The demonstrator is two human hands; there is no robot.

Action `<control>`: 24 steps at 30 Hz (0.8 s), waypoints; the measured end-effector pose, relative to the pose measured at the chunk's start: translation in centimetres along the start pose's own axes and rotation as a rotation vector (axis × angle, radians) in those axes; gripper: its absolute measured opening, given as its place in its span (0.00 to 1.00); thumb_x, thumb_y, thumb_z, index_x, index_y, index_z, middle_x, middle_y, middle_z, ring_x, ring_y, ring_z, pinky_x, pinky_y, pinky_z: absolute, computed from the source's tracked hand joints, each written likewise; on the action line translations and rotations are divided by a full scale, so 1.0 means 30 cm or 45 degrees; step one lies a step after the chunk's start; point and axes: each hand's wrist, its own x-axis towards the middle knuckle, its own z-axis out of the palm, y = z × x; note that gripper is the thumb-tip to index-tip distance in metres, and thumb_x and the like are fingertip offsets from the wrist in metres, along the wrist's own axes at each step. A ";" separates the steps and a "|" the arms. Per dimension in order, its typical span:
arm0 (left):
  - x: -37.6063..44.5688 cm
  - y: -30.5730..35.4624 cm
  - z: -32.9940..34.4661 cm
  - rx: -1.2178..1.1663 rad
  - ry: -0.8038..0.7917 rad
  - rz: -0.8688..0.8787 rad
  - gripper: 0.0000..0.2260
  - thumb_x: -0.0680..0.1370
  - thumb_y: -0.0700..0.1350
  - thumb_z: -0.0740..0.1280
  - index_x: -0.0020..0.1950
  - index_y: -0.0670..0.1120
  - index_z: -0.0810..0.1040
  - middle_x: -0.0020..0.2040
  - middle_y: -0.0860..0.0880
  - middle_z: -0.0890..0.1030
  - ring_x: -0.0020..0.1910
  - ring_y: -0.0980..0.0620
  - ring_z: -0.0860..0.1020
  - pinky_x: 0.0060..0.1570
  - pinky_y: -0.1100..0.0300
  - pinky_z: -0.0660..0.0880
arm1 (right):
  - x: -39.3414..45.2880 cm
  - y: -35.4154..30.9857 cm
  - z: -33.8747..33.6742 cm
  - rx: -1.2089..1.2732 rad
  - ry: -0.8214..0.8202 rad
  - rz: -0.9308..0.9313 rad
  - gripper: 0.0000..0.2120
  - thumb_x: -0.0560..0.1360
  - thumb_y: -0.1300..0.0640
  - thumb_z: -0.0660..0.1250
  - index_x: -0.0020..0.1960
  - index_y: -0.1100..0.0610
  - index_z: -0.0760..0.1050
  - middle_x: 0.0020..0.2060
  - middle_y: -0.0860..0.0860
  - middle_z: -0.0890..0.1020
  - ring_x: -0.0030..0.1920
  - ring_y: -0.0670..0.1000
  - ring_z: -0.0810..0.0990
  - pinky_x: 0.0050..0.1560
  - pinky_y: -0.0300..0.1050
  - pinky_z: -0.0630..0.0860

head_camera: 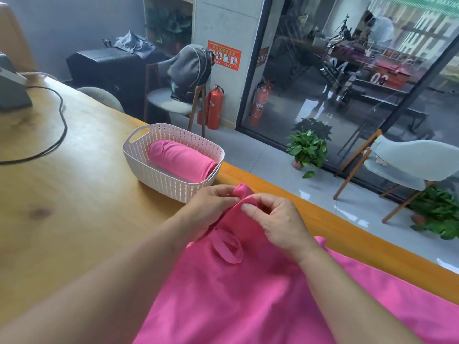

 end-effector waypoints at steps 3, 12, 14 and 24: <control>-0.006 0.013 0.000 0.070 0.009 0.077 0.08 0.76 0.43 0.71 0.54 0.45 0.85 0.50 0.39 0.84 0.49 0.41 0.82 0.57 0.45 0.77 | 0.016 -0.023 -0.014 -0.015 0.070 -0.039 0.04 0.76 0.59 0.72 0.47 0.53 0.85 0.45 0.48 0.86 0.48 0.47 0.83 0.55 0.43 0.78; -0.034 0.033 0.002 0.278 -0.047 0.151 0.07 0.79 0.45 0.69 0.55 0.50 0.85 0.49 0.43 0.85 0.53 0.39 0.82 0.57 0.42 0.78 | 0.070 -0.081 -0.041 -0.115 0.102 0.033 0.03 0.70 0.60 0.78 0.42 0.54 0.85 0.53 0.46 0.83 0.47 0.44 0.80 0.51 0.34 0.72; -0.038 0.028 -0.005 0.297 -0.043 0.163 0.08 0.79 0.45 0.68 0.55 0.51 0.85 0.49 0.44 0.85 0.53 0.40 0.82 0.57 0.42 0.78 | 0.069 -0.089 -0.037 0.030 0.013 0.087 0.04 0.71 0.64 0.76 0.45 0.61 0.83 0.47 0.56 0.86 0.44 0.47 0.82 0.52 0.42 0.77; -0.061 0.001 -0.043 0.521 0.059 0.212 0.05 0.76 0.49 0.70 0.51 0.54 0.84 0.44 0.50 0.86 0.44 0.49 0.84 0.49 0.50 0.81 | 0.095 -0.085 -0.039 0.014 0.011 0.186 0.02 0.73 0.61 0.75 0.44 0.58 0.83 0.39 0.55 0.85 0.37 0.47 0.80 0.41 0.38 0.77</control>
